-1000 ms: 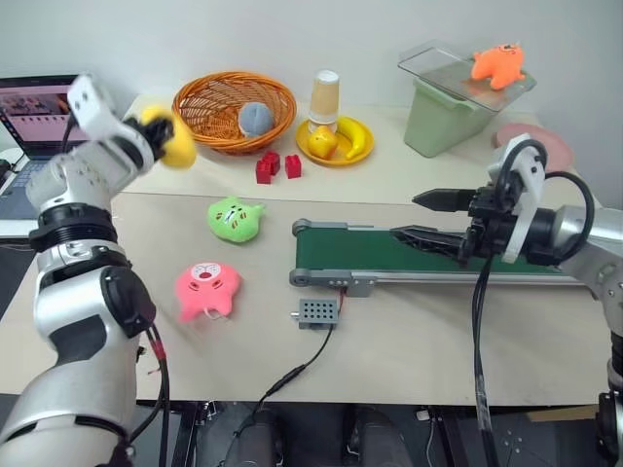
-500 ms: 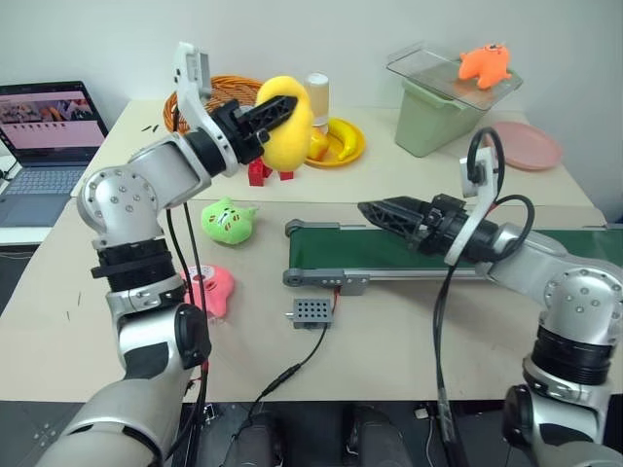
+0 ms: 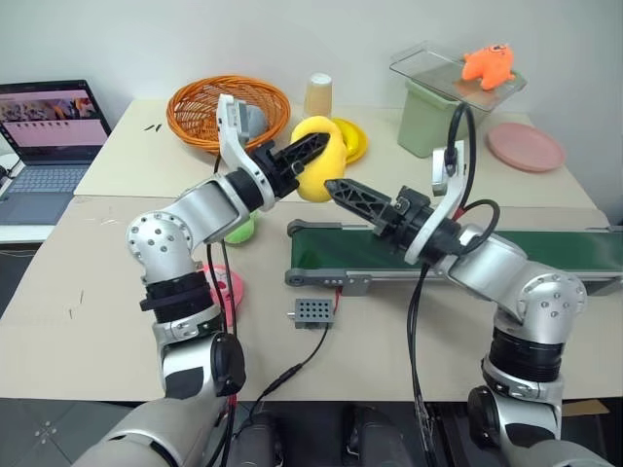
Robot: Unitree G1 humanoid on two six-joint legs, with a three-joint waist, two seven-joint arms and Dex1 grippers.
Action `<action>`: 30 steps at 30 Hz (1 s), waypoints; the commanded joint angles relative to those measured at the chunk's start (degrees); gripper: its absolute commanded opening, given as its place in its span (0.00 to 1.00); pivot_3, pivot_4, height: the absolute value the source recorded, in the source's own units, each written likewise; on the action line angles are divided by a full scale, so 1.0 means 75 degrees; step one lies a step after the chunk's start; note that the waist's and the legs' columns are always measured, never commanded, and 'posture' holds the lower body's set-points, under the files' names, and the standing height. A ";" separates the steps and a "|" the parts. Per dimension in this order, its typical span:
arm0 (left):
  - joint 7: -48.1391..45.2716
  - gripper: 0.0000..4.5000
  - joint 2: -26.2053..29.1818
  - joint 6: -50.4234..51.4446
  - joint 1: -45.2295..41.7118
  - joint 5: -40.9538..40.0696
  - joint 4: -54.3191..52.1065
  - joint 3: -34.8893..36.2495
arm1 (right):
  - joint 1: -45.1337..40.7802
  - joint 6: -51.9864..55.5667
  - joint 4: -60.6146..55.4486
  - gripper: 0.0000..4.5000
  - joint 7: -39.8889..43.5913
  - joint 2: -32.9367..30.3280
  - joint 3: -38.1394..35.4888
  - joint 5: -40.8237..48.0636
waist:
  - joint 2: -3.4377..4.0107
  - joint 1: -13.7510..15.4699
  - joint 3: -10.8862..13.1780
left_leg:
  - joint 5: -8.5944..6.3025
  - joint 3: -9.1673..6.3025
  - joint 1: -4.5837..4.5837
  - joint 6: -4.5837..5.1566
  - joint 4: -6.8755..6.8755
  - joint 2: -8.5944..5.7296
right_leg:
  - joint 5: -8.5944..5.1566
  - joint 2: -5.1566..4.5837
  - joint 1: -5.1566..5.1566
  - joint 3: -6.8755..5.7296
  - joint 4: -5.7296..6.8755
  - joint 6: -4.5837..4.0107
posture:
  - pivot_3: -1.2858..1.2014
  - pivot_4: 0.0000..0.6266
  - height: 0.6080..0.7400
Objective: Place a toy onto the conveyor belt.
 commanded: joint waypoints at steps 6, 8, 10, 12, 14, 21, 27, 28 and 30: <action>0.0694 0.25 -0.0374 -0.0531 0.0200 -0.0658 -0.0355 -0.0134 | 0.0072 -0.0673 -0.0301 1.00 0.0018 -0.0407 0.0265 0.0263 | 0.0000 0.0008 0.0000 | -0.0001 -0.0001 0.0000 0.0002 0.0000 0.0002 | 0.0000 0.0002 0.0000 0.0000 -0.0001 0.0000 | 0.52 0.24 0.96; 0.0832 0.24 -0.0434 -0.0598 0.0264 -0.0763 -0.0382 -0.0186 | 0.0104 -0.0759 -0.0288 0.94 0.0052 -0.0457 0.0311 0.0225 | 0.0000 0.0017 0.0000 | -0.0002 -0.0001 -0.0002 0.0004 0.0001 0.0003 | 0.0000 0.0002 0.0000 0.0000 -0.0002 0.0000 | 0.52 0.24 0.96; 0.1020 0.24 -0.0555 -0.0705 0.0346 -0.0887 -0.0396 -0.0220 | 0.0125 -0.0825 -0.0260 0.84 0.0114 -0.0496 0.0337 0.0151 | 0.0000 0.0027 0.0000 | -0.0003 -0.0002 -0.0003 0.0005 0.0000 0.0003 | 0.0000 0.0002 0.0000 0.0001 -0.0004 0.0000 | 0.52 0.24 0.96; 0.1239 0.24 -0.0661 -0.0816 0.0418 -0.1015 -0.0366 -0.0225 | 0.0134 -0.0883 -0.0245 0.75 0.0183 -0.0528 0.0370 0.0094 | 0.0000 0.0037 0.0000 | -0.0003 -0.0001 -0.0003 0.0006 0.0000 0.0004 | 0.0000 0.0002 0.0000 0.0001 -0.0004 0.0000 | 0.52 0.24 0.96; 0.1445 0.24 -0.0741 -0.0900 0.0513 -0.1137 -0.0353 -0.0236 | 0.0138 -0.0933 -0.0238 0.55 0.0251 -0.0560 0.0407 0.0027 | 0.0000 0.0059 0.0000 | -0.0003 -0.0001 -0.0004 0.0006 0.0001 0.0003 | 0.0000 0.0002 0.0000 0.0000 -0.0005 -0.0001 | 0.52 0.24 0.96; 0.1844 0.24 -0.0717 -0.1016 0.0763 -0.1543 -0.0276 -0.0379 | 0.0111 -0.1115 -0.0252 0.01 0.0354 -0.0574 0.0495 -0.0187 | -0.0001 0.0082 0.0000 | -0.0005 -0.0002 -0.0006 0.0008 0.0001 0.0003 | 0.0000 0.0002 -0.0001 0.0000 -0.0006 -0.0001 | 0.52 0.24 0.96; 0.1930 0.24 -0.0614 -0.1076 0.0866 -0.1785 -0.0174 -0.0587 | -0.0017 -0.1179 -0.0137 0.01 0.0442 -0.0548 0.0525 -0.0376 | -0.0001 0.0093 0.0000 | -0.0005 -0.0003 -0.0006 0.0009 0.0001 0.0001 | 0.0000 0.0002 0.0000 -0.0002 -0.0008 -0.0001 | 0.52 0.24 0.96; 0.1936 0.24 -0.0590 -0.1080 0.0873 -0.1813 -0.0160 -0.0632 | -0.0038 -0.1173 -0.0119 0.01 0.0461 -0.0562 0.0530 -0.0417 | -0.0001 0.0092 0.0000 | -0.0005 -0.0003 -0.0007 0.0010 0.0002 0.0002 | 0.0000 0.0002 0.0000 -0.0002 -0.0008 -0.0001 | 0.52 0.24 0.96; 0.1936 0.31 -0.0545 -0.1107 0.0874 -0.1875 -0.0158 -0.0695 | -0.0053 -0.1171 -0.0106 0.00 0.0479 -0.0575 0.0530 -0.0462 | -0.0001 0.0092 0.0000 | -0.0005 -0.0003 -0.0007 0.0010 0.0001 0.0002 | 0.0000 0.0002 0.0000 -0.0003 -0.0009 -0.0001 | 0.52 0.24 0.96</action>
